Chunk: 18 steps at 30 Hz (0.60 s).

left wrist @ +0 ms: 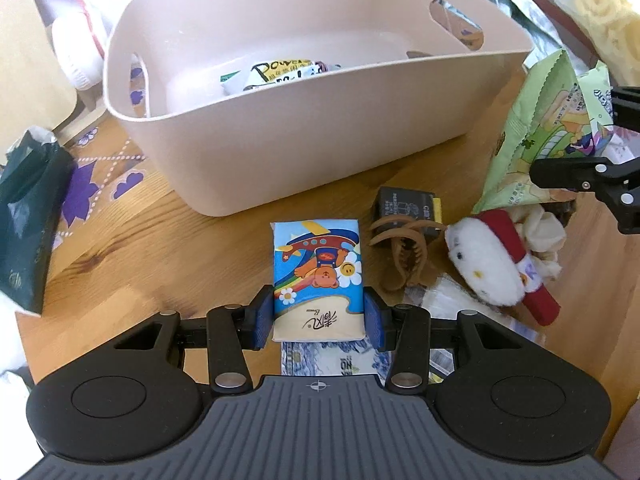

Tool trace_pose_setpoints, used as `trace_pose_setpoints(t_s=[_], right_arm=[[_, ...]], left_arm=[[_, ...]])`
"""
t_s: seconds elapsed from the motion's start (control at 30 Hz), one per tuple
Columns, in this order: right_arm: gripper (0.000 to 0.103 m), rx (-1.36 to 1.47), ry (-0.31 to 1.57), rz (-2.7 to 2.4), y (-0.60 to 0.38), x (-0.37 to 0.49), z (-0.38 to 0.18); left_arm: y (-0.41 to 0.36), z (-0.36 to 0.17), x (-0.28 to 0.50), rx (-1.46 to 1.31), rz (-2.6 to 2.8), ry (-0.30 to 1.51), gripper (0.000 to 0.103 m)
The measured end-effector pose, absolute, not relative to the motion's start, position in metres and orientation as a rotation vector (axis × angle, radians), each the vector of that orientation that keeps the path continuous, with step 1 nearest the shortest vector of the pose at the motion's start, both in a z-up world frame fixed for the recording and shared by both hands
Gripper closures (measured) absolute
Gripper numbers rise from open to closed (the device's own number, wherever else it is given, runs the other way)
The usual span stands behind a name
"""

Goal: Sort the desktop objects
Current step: 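Lift the tissue pack and candy bag over the basket with both tools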

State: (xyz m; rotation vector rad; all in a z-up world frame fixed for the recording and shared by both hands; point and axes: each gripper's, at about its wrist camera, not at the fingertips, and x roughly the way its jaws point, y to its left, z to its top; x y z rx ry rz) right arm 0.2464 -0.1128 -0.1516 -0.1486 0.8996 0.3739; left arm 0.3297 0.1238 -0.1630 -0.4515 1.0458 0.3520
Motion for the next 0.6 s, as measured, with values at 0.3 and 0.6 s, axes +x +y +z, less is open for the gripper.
trace_pose_setpoints(t_s=[0.3, 0.6], right_arm=[[0.042, -0.099, 0.874, 0.377, -0.122, 0.236, -0.134], [0.042, -0.056, 0.799, 0.378, -0.132, 0.22, -0.111]], left_arm=[[0.116, -0.137, 0.316, -0.455, 0.427, 0.984, 0.056], [0.109, -0.105, 0.307, -0.432, 0.474, 0.937, 0.056]])
